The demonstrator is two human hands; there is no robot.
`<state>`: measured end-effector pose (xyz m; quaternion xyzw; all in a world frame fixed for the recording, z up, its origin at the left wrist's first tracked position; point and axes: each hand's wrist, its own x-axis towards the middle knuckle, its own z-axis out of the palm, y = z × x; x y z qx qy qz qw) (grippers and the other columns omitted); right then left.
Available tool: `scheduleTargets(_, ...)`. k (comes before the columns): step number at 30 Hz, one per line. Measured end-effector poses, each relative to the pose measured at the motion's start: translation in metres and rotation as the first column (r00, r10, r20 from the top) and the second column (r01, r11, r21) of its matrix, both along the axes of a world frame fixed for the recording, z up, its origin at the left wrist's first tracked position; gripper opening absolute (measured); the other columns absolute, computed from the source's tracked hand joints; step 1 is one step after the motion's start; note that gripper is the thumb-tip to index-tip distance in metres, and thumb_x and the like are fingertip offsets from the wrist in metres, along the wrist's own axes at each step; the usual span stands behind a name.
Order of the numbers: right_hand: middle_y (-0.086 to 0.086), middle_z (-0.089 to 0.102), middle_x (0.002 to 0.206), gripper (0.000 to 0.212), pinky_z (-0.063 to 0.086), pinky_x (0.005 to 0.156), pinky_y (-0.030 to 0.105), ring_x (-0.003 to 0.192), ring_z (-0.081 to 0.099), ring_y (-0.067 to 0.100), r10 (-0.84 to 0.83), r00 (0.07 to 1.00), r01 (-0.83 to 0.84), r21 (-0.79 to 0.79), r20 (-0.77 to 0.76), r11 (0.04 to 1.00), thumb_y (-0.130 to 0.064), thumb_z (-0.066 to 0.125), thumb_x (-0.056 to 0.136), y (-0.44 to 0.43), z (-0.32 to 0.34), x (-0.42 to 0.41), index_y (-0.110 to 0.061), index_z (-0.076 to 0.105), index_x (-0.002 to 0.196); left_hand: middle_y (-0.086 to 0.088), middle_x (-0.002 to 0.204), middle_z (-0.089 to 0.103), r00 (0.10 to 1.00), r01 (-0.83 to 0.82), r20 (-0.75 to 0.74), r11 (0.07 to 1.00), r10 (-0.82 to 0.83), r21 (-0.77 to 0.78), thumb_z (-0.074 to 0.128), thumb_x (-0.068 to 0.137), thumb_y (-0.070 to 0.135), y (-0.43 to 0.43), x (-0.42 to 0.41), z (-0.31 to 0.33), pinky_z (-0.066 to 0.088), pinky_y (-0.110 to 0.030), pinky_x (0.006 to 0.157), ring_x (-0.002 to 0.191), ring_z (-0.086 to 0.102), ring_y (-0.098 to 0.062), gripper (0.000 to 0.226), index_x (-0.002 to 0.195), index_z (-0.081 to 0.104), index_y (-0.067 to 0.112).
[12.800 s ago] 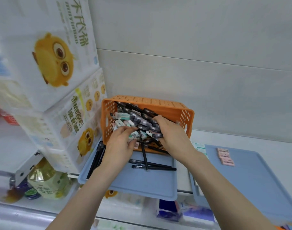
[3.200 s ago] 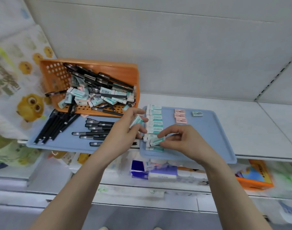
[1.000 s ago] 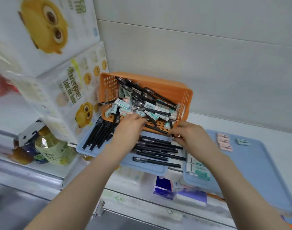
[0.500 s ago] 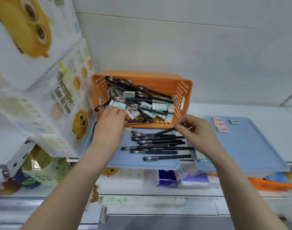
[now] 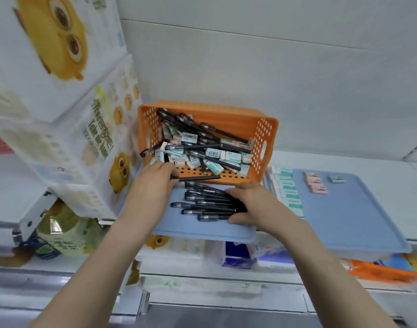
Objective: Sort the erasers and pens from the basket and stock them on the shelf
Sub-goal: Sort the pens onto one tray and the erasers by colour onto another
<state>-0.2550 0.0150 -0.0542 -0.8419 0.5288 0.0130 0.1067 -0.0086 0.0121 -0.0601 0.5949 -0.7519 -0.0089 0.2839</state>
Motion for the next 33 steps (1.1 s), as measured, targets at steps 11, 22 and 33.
scheduleTargets(11, 0.000, 0.070, 0.082, 0.021, 0.045, 0.065, 0.030, 0.075, 0.062, 0.018, -0.168, 0.932, 0.265, -0.285, 0.322, 0.921, -0.035, 0.066, 0.090, -0.007, 0.015, -0.002, -0.016, 0.073, 0.084, 0.004, 0.090, 0.064, 0.993, 0.069, -0.097, 0.997, -0.064, 0.043, 0.072, 0.083, 0.014, 0.011, -0.024, -0.026, 0.043, -0.026, 0.072, 0.087, 0.056, -0.017, 0.011, 0.092, 0.066, 0.017)
scheduleTargets(22, 0.014, 0.056, 0.120, 0.060, 0.044, 0.081, 0.038, 0.105, 0.056, 0.033, -0.453, 0.645, 0.704, -0.247, 0.616, 0.666, -0.046, 0.055, 0.094, -0.045, 0.020, -0.021, -0.012, 0.035, 0.139, -0.002, 0.116, 0.064, 0.995, 0.060, 0.080, 0.995, -0.054, -0.082, 0.073, 0.081, 0.007, 0.011, -0.037, -0.041, 0.050, -0.035, 0.097, 0.112, 0.056, -0.023, 0.033, 0.114, 0.070, 0.011)
scheduleTargets(33, 0.011, 0.051, 0.073, 0.008, 0.034, 0.060, 0.040, 0.064, 0.045, 0.034, -0.459, 0.733, 0.638, -0.271, 0.503, 0.721, -0.015, 0.036, 0.099, -0.088, 0.034, -0.022, -0.008, 0.038, 0.095, -0.004, 0.122, 0.057, 0.999, 0.020, 0.031, 1.000, -0.020, 0.022, 0.054, 0.076, -0.020, -0.024, 0.013, -0.005, 0.051, -0.034, 0.087, 0.107, 0.057, -0.024, 0.067, 0.131, 0.060, 0.016)
